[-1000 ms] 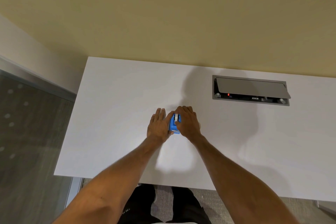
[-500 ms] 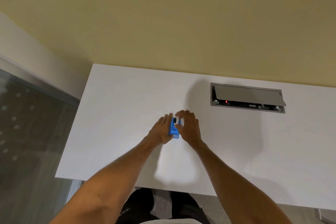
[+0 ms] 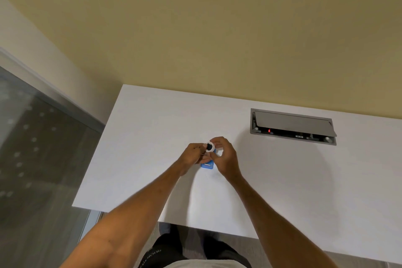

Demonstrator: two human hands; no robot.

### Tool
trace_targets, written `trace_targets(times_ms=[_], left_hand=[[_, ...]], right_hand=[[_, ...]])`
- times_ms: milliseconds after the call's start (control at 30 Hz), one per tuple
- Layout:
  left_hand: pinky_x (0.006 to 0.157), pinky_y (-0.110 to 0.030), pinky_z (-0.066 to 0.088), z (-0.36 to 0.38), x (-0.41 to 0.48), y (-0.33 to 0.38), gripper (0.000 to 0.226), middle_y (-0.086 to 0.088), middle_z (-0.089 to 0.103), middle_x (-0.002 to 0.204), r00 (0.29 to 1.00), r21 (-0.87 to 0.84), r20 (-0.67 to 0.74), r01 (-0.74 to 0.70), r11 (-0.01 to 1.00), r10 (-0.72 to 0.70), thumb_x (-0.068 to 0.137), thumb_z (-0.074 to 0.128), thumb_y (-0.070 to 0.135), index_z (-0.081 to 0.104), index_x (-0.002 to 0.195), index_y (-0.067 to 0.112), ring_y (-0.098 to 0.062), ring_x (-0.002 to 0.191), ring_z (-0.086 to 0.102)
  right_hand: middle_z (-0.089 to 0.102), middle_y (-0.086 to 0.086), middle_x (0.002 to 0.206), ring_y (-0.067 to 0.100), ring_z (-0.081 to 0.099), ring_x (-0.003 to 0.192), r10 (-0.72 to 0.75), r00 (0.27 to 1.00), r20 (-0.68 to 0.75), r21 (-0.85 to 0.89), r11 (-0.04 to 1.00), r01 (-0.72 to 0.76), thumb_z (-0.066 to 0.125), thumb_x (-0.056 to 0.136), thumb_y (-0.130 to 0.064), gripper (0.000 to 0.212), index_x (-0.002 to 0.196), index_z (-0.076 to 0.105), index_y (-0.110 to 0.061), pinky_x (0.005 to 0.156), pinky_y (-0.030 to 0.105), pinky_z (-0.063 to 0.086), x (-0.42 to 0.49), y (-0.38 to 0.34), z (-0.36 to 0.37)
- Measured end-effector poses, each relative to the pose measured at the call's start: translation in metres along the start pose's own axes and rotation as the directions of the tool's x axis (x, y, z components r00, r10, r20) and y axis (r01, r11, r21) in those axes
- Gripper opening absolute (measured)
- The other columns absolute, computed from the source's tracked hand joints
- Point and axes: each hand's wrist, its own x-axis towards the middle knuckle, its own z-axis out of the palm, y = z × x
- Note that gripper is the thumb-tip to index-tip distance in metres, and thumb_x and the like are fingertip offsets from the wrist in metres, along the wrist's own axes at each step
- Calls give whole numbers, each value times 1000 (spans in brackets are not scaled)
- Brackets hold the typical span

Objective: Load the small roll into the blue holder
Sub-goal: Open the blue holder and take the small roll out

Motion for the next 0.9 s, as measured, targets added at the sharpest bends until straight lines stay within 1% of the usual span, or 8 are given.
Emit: trace_targets(times_ms=[200,333,400,500,567,700,800,900], left_hand=[[97,-41,41,10,-13,-7,45,-19,56,103,999,-111,31,-27,993,30,112,49,21,60,127,-19,-29,99,49],[113,-46,53,20,-21,-8,37,-31,71,111,998,-116,-37,-46,992,42,111,52,20,68,130,-8,-35,102,69],[113,-50,54,23,-24,-9,35,-30,74,122,996,-116,-68,-57,992,49,110,53,19,69,131,-5,-44,115,73],[110,-51,57,24,-28,-12,34,-30,74,124,993,-101,-96,-74,992,64,110,54,17,71,128,-6,-48,118,72],[104,-48,61,23,-29,-14,33,-31,75,122,992,-95,-105,-81,992,71,109,56,17,72,125,-6,-48,113,74],[77,-26,68,19,-29,-14,29,-29,78,114,988,-114,-143,-82,990,66,108,58,15,76,119,-4,-47,106,76],[93,-34,66,12,-26,-10,32,-27,78,113,995,-131,-102,-20,991,7,109,52,15,75,118,-5,-44,110,76],[111,-46,57,6,-19,-4,31,-25,78,118,994,-185,-49,85,979,-95,106,49,17,74,112,2,-40,116,74]], right_hand=[[70,7,114,26,66,107,29,997,69,53,998,-33,73,89,2,28,116,65,-6,95,31,56,-13,2,-15],[70,6,119,19,65,107,81,990,114,86,992,-91,75,87,3,39,122,64,-8,84,4,49,-17,4,-23],[68,5,125,17,63,113,115,985,131,105,986,-129,75,87,3,45,129,64,-11,88,7,51,-20,3,-24],[68,6,123,24,66,115,135,982,132,132,979,-152,74,87,3,37,121,69,-12,101,39,58,-23,0,-23],[67,8,122,26,66,115,145,979,142,130,978,-164,74,87,5,36,119,69,-10,102,48,56,-23,-2,-21],[63,12,123,28,66,113,163,972,167,112,977,-183,78,84,5,38,118,66,-7,101,47,58,-18,-8,-14],[65,14,123,26,68,109,184,968,173,101,974,-203,79,84,1,36,117,67,-8,96,39,60,-13,-11,-10],[67,8,118,22,70,104,196,965,172,40,978,-206,83,83,-7,36,116,69,-13,83,18,55,-10,-11,-8]])
